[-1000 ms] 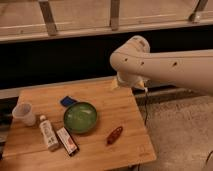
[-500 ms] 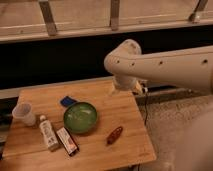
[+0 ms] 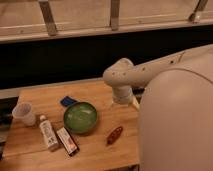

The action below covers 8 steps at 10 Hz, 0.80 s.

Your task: Drag the pepper across the table

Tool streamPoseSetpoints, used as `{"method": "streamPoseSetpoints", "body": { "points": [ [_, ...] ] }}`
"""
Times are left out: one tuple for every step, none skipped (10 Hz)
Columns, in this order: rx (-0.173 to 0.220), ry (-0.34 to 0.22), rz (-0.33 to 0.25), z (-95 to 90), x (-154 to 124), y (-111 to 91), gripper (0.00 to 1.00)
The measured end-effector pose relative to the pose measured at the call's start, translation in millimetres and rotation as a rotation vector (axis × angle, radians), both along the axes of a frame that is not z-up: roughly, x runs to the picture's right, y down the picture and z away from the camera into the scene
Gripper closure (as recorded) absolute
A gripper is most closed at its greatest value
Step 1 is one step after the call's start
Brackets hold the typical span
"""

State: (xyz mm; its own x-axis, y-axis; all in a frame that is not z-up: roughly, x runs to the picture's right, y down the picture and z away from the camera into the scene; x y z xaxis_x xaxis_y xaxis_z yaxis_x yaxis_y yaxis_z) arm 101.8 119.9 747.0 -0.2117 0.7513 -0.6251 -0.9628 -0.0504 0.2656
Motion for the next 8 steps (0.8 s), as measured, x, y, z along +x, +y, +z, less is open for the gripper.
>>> {"method": "streamPoseSetpoints", "body": {
  "points": [
    [-0.028, -0.003, 0.047, -1.1, -5.6, 15.8, 0.20],
    [-0.044, -0.018, 0.096, -5.8, -11.8, 28.8, 0.20],
    [-0.046, -0.023, 0.115, -7.0, -12.6, 33.1, 0.20],
    [-0.045, -0.025, 0.118, -7.1, -13.4, 33.2, 0.20],
    [-0.046, -0.027, 0.115, -7.0, -15.2, 33.1, 0.20],
    [-0.045, -0.027, 0.116, -7.2, -14.9, 33.0, 0.20],
    [-0.045, -0.030, 0.120, -8.5, -14.9, 31.9, 0.20],
    [-0.052, -0.064, 0.137, -14.0, -16.3, 30.4, 0.20]
  ]
}}
